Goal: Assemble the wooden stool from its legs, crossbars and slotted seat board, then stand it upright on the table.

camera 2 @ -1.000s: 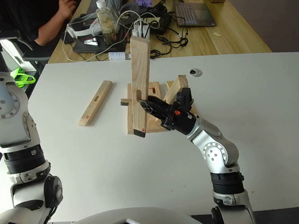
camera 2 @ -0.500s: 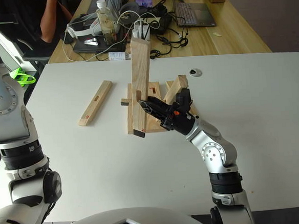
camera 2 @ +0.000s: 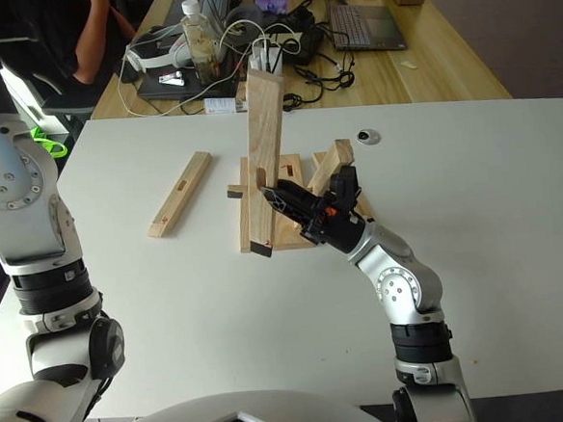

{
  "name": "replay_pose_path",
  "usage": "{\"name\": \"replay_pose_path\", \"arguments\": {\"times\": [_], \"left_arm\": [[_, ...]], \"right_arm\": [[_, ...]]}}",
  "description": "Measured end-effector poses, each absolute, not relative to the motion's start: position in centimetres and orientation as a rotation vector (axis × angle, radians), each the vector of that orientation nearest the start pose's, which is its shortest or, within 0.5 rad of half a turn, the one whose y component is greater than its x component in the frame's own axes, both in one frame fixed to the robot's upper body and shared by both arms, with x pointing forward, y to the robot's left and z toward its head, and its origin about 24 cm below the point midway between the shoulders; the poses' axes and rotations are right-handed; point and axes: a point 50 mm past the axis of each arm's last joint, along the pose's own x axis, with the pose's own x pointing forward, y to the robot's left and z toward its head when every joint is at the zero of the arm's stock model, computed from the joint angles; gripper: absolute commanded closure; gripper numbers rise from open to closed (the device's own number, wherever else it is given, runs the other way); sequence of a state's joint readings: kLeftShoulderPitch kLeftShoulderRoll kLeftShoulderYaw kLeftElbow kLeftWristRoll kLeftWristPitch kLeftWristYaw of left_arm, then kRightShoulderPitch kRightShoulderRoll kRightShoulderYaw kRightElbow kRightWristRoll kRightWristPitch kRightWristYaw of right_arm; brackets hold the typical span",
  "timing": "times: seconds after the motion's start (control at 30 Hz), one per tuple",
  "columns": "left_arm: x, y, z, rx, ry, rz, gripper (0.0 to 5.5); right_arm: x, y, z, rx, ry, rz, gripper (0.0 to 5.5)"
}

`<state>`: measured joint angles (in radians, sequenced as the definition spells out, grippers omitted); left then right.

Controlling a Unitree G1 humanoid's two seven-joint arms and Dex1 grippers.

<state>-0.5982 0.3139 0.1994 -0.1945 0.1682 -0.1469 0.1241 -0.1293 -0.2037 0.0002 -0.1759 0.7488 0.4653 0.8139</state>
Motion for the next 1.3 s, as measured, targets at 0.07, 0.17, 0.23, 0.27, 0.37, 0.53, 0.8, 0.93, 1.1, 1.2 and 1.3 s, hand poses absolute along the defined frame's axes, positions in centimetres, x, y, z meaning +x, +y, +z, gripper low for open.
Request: {"name": "replay_pose_path", "arguments": {"times": [0.07,0.17,0.23,0.27,0.37,0.53,0.8,0.93,1.1,1.2,1.3], "left_arm": [[28.2,19.4,27.8,0.376,-0.978,0.244,4.81],[28.6,19.8,27.7,0.295,-0.935,0.237,4.81],[29.3,20.6,27.5,0.063,-0.869,0.218,4.81],[29.6,21.0,27.5,-0.037,-0.843,0.211,4.81],[29.4,21.5,29.5,-0.094,-0.885,0.187,4.62],[29.0,21.1,30.1,-0.013,-0.936,0.187,3.93],[29.5,19.5,30.0,0.017,-0.899,0.049,3.49],[29.7,19.6,30.7,0.103,-0.912,0.085,3.49],[30.0,19.7,30.1,0.115,-0.895,0.106,3.49],[30.5,21.1,27.6,0.095,-0.803,0.155,3.49],[31.4,22.4,22.6,-0.077,-0.559,0.150,3.49]], "right_arm": [[24.8,-12.2,10.0,0.549,-0.027,1.065,4.54],[24.8,-12.2,10.0,0.549,-0.026,1.065,4.54],[24.8,-12.2,10.0,0.549,-0.025,1.064,4.54],[24.9,-12.2,10.0,0.550,-0.024,1.063,4.54],[24.9,-12.3,9.8,0.554,-0.019,1.060,4.54],[24.9,-12.2,9.8,0.555,-0.019,1.060,4.54],[24.9,-12.2,9.8,0.558,-0.014,1.061,4.54],[24.9,-12.2,9.8,0.557,-0.013,1.063,4.54],[24.8,-12.1,10.0,0.562,-0.016,1.072,4.54],[24.7,-11.9,10.0,0.565,-0.006,1.073,4.54],[24.3,-11.4,10.0,0.578,-0.001,1.083,4.54]]}}
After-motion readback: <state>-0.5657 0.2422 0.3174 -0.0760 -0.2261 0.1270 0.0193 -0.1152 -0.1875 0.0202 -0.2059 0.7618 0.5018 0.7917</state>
